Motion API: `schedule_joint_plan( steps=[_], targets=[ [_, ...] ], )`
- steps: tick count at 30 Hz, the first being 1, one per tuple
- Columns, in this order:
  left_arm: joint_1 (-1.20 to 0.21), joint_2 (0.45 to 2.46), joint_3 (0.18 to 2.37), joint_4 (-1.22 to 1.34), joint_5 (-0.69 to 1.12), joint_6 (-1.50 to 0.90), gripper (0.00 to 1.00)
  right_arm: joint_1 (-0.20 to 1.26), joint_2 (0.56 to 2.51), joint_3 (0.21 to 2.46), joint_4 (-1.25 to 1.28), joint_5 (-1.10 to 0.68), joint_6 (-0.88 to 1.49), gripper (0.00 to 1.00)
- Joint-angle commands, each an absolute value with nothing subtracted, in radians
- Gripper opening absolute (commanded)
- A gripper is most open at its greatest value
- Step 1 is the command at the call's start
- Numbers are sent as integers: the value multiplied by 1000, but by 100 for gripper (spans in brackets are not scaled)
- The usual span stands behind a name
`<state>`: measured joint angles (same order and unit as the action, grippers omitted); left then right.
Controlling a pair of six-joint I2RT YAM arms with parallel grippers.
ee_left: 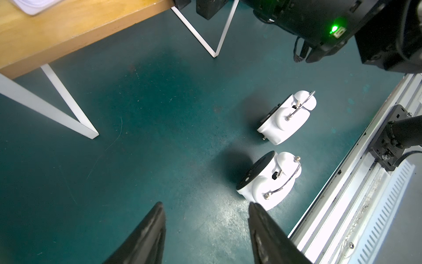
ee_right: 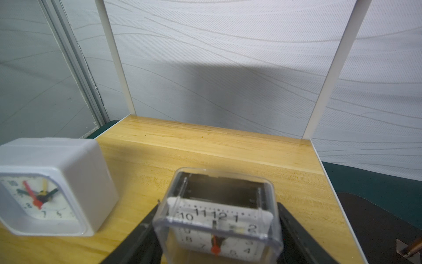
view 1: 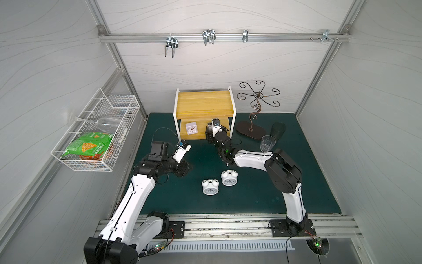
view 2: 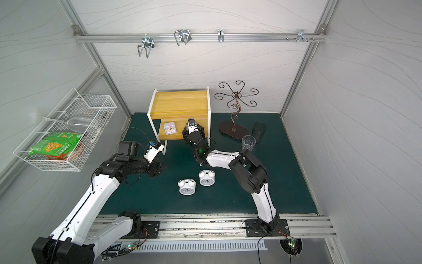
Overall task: Place the alarm clocks on the shelf by style
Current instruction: Place the alarm on the shelf.
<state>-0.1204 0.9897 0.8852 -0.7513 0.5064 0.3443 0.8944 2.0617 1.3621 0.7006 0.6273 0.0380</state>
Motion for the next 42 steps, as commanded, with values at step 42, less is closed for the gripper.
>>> schedule_joint_plan(
  steps=[42],
  targets=[
    [-252, 1029, 915, -931, 609, 638, 62, 1049, 1162, 864, -129, 441, 322, 99]
  ],
)
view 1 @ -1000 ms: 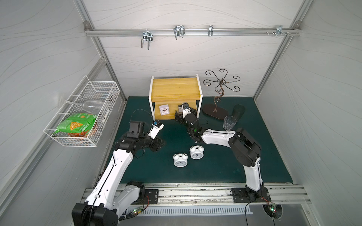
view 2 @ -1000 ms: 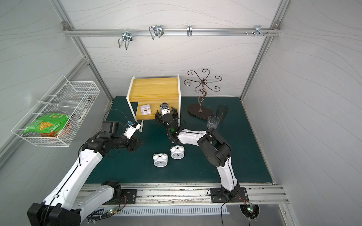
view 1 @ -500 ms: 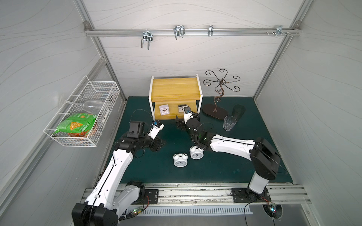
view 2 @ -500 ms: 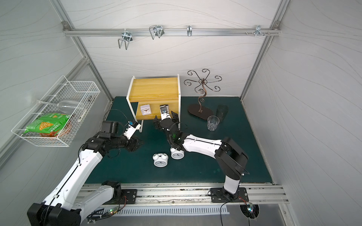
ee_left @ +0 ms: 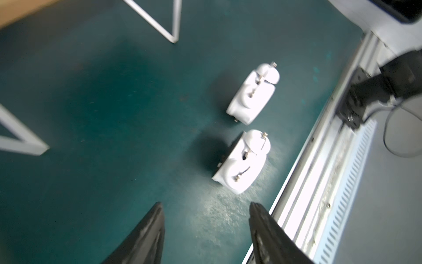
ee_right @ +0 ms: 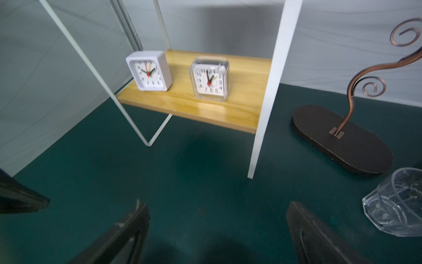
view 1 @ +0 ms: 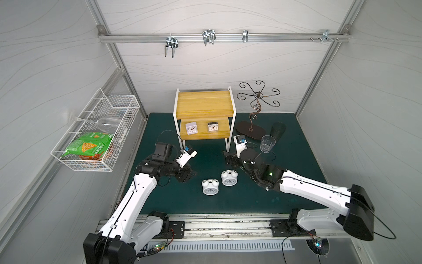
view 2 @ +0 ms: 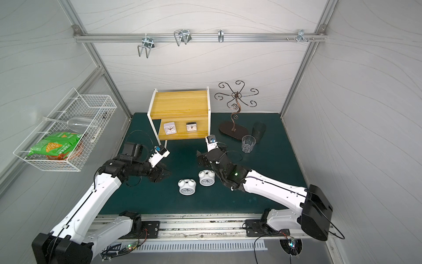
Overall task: Place the alarm clocks on the shelf by style
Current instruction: Place the alarm on the shelf.
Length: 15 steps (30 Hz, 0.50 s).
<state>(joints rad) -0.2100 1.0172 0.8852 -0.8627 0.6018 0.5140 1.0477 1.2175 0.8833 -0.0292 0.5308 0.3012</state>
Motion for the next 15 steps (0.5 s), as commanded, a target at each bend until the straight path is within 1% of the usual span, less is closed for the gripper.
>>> schedule_joint_plan(
  steps=[1, 4, 10, 15],
  targets=[
    [-267, 1035, 918, -954, 607, 674, 63, 1049, 1135, 852, -142, 414, 316, 99],
    [-294, 1050, 924, -991, 609, 741, 63, 1049, 1056, 816, -169, 367, 306, 99],
    [-339, 1072, 914, -963, 566, 773, 65, 1049, 945, 752, -196, 271, 283, 99],
    [-389, 1077, 890, -915, 544, 755, 66, 1084, 913, 677, -172, 272, 359, 99]
  ],
)
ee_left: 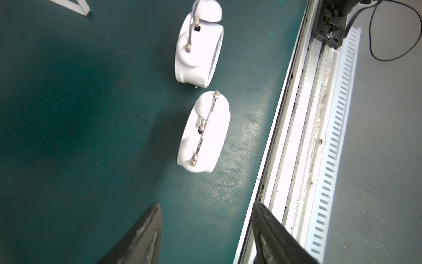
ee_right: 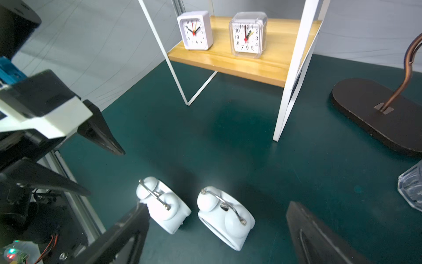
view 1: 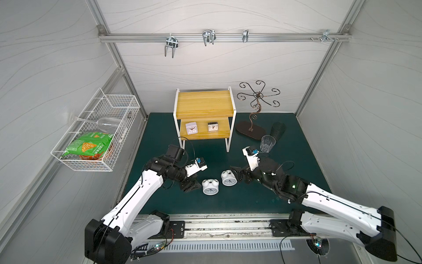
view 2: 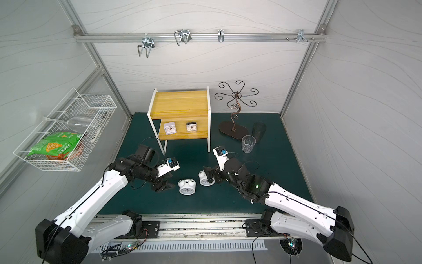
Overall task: Place the alarm clocks on the shelf by style
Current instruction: Place the alarm on the shelf, then pick up the alarm from the center of the board.
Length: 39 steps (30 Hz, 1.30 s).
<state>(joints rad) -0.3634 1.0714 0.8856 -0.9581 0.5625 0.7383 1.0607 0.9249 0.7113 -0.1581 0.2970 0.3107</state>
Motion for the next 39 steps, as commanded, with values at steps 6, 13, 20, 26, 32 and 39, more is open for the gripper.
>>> schedule_joint_plan(
  steps=[6, 13, 20, 26, 32, 39],
  targets=[
    [-431, 1082, 877, -876, 486, 723, 66, 1303, 955, 590, -87, 513, 491, 99],
    [-431, 1054, 886, -843, 483, 650, 66, 1554, 1181, 618, -51, 821, 768, 99],
    [-430, 1018, 863, -781, 487, 593, 66, 1702, 1438, 769, -108, 1054, 952, 99],
    [-431, 994, 839, -758, 483, 553, 66, 1743, 1628, 905, -254, 1187, 1201, 99],
    [-431, 980, 826, -751, 457, 547, 66, 1715, 1745, 933, -115, 1132, 1089, 99],
    [-430, 969, 824, -743, 456, 532, 66, 1690, 1791, 933, -31, 1127, 1015, 99]
  ],
)
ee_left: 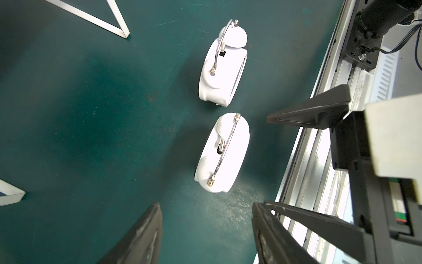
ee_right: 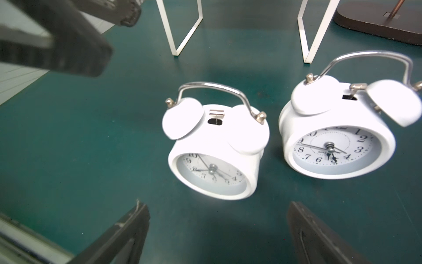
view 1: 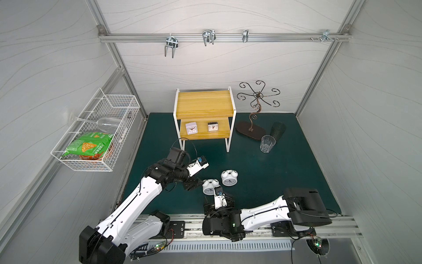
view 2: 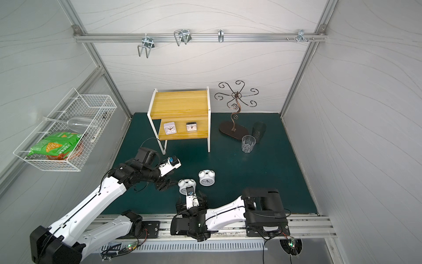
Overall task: Place the alarm clocks on the shelf by style
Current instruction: Pick up the alarm from the center of the board.
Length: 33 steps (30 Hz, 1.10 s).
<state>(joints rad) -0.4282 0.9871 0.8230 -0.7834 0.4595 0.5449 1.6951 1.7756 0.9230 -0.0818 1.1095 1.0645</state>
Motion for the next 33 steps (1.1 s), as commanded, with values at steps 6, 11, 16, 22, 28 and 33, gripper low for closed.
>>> schedule_joint_plan(
  steps=[6, 11, 16, 22, 28, 33],
  targets=[
    [-430, 953, 824, -747, 453, 525, 66, 1678, 1832, 941, 25, 1149, 981, 99],
    [-429, 939, 813, -746, 457, 522, 66, 1661, 1865, 935, 142, 1128, 895, 99],
    [-430, 933, 809, -746, 454, 520, 66, 1643, 1900, 964, 142, 1135, 882, 99],
    [-430, 929, 806, -743, 455, 520, 66, 1625, 1936, 979, 162, 1158, 870, 99],
    [-429, 930, 802, -740, 455, 523, 66, 1605, 1962, 979, 200, 1153, 855, 99],
    [-430, 931, 802, -740, 453, 523, 66, 1583, 1975, 967, 277, 1122, 796, 99]
  ],
)
